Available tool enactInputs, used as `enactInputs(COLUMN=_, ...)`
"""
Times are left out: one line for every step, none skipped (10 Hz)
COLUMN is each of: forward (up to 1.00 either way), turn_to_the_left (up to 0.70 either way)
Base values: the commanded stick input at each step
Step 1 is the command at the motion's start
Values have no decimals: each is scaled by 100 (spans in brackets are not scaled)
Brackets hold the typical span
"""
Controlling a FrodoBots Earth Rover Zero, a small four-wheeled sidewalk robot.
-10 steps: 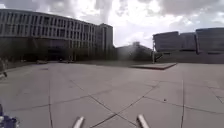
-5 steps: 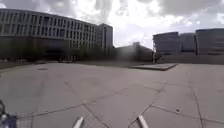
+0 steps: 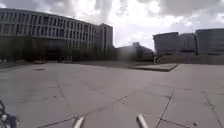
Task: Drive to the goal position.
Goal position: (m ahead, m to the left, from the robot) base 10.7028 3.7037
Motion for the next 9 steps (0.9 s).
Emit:
enactInputs(forward=70, turn_to_the_left=0)
enactInputs(forward=70, turn_to_the_left=0)
enactInputs(forward=70, turn_to_the_left=0)
enactInputs(forward=70, turn_to_the_left=0)
enactInputs(forward=70, turn_to_the_left=0)
enactInputs(forward=70, turn_to_the_left=0)
enactInputs(forward=70, turn_to_the_left=0)
enactInputs(forward=70, turn_to_the_left=0)
enactInputs(forward=70, turn_to_the_left=0)
